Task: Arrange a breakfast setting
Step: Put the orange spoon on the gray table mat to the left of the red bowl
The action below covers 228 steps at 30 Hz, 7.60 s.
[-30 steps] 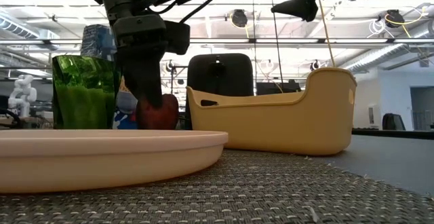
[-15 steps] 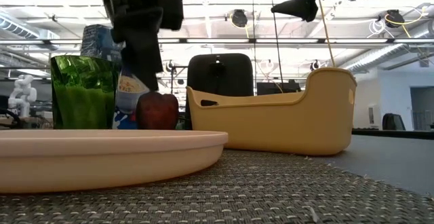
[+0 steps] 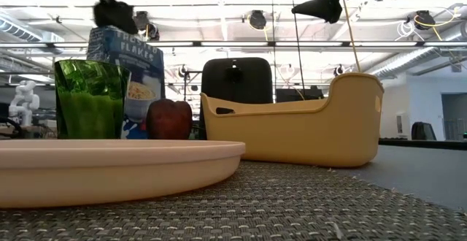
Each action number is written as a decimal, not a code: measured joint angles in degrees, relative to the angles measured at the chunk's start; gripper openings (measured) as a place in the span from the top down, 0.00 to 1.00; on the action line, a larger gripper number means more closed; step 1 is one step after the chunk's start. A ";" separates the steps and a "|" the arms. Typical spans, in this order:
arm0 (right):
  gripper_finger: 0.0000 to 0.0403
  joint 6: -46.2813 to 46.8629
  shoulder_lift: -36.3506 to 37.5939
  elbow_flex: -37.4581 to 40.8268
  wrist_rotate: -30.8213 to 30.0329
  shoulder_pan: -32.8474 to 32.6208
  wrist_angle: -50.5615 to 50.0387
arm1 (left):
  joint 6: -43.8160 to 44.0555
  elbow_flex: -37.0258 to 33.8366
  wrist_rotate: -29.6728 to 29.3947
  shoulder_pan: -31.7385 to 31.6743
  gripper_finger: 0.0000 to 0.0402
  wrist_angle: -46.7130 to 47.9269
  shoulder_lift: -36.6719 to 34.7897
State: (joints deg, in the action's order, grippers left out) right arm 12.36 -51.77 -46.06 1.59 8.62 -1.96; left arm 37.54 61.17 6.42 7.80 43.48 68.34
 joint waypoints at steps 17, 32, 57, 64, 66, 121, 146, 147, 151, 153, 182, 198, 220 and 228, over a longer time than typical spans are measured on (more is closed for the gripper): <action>0.02 0.00 0.00 0.00 -0.01 0.00 0.01 | 43.59 0.00 15.48 11.83 0.03 24.52 -13.45; 0.02 0.00 0.00 0.00 0.01 0.00 -0.01 | 55.33 0.00 17.54 21.82 0.03 26.77 -11.20; 0.02 0.01 0.00 0.00 0.01 0.00 -0.01 | 51.63 -0.02 14.51 25.99 0.13 29.93 3.31; 0.02 0.00 0.00 0.00 0.01 0.00 -0.01 | 51.57 -0.01 14.49 25.98 0.28 33.31 3.31; 0.02 0.00 0.00 0.00 0.01 0.00 -0.01 | 51.56 -0.02 14.49 25.98 0.32 33.29 3.31; 0.02 0.02 0.00 0.00 0.01 0.00 0.01 | 51.43 0.00 16.42 26.00 0.89 33.46 1.05; 0.02 0.02 0.02 0.00 0.01 0.02 0.42 | 52.53 5.22 17.09 25.93 0.97 42.45 -2.23; 0.02 0.02 0.02 0.00 0.01 0.00 0.42 | 52.57 5.65 17.09 25.90 0.97 43.30 -2.42; 0.02 0.02 0.02 0.00 0.01 0.02 0.40 | 52.17 7.57 17.39 25.91 0.97 45.22 -3.08; 0.02 0.02 0.02 0.00 0.01 0.00 0.42 | 51.94 9.00 17.48 25.93 0.97 46.13 -3.67; 0.02 15.23 -5.23 -0.02 0.01 -0.31 5.34 | 37.89 22.58 -17.97 25.93 0.96 46.52 -7.15; 0.02 32.63 -25.68 -0.02 0.01 -0.48 43.67 | 24.44 22.58 -55.02 24.16 0.96 44.24 2.35; 0.02 34.91 -35.28 -0.02 -0.27 -0.48 61.36 | -5.37 22.56 -65.54 9.79 0.96 5.34 19.10; 0.02 34.26 -35.28 -0.04 -1.22 -0.48 61.92 | -14.54 22.56 -64.97 7.63 0.96 -4.82 24.98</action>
State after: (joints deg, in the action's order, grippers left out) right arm 46.62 -87.05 -46.11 0.37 8.14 59.96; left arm 23.00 83.72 -58.55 15.43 38.66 93.32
